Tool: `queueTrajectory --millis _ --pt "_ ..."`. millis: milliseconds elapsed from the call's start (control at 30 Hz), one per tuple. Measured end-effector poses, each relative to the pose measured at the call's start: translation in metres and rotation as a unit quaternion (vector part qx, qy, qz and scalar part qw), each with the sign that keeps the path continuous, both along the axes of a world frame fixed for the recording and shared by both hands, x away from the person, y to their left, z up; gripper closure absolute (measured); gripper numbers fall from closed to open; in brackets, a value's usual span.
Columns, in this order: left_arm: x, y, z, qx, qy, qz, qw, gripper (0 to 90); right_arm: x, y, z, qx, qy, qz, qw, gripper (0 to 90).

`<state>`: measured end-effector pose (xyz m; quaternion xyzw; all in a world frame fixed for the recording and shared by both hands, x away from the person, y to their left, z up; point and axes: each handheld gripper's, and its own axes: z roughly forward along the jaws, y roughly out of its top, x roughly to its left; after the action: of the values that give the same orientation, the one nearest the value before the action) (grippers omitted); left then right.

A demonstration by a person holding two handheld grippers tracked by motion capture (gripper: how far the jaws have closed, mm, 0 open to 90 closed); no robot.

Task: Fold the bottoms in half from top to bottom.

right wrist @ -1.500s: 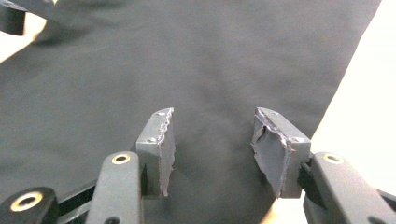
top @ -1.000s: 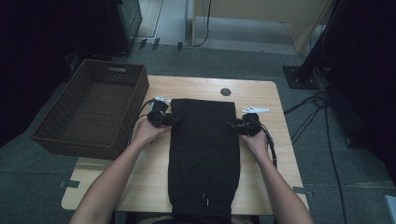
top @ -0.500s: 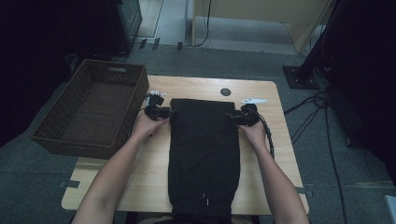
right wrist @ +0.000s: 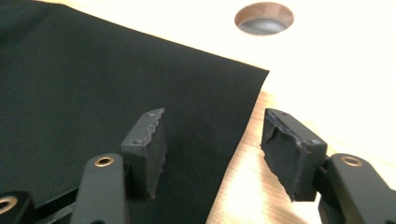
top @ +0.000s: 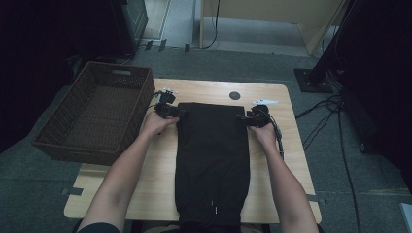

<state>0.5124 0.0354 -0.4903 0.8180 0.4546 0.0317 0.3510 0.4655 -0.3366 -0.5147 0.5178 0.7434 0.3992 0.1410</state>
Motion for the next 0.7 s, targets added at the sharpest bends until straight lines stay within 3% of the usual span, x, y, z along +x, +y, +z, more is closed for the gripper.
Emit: queueTrajectory --millis 67,233,333,400,500,600,700 --pt "0.002 -0.002 -0.003 0.010 0.001 -0.003 0.9999 34.6 0.005 0.002 -0.001 -0.008 0.011 0.002 0.9999 37.9" --pt "0.004 -0.003 -0.011 0.002 -0.003 -0.007 1.0000 34.7 0.014 0.010 -0.002 -0.023 0.002 0.005 0.9997 36.7" --pt "0.006 -0.005 -0.012 -0.004 -0.008 -0.009 0.9999 35.8 0.020 0.011 -0.004 -0.012 -0.002 -0.002 0.9999 36.0" --pt "0.007 -0.009 -0.012 -0.013 -0.001 -0.009 0.9999 37.4 0.022 0.014 -0.006 -0.007 -0.012 -0.004 0.9999 36.3" --pt "0.008 -0.017 -0.012 -0.011 0.003 -0.029 0.9995 40.8 0.024 0.020 -0.008 -0.002 -0.019 -0.011 0.9998 39.1" --pt "0.006 -0.020 -0.012 -0.012 0.009 -0.045 0.9989 58.1 0.024 0.028 -0.007 -0.016 -0.025 0.008 0.9995 52.5" --pt "0.006 -0.019 -0.013 -0.018 0.027 -0.052 0.9982 77.7 0.019 0.030 -0.007 -0.014 -0.024 0.026 0.9993 79.3"
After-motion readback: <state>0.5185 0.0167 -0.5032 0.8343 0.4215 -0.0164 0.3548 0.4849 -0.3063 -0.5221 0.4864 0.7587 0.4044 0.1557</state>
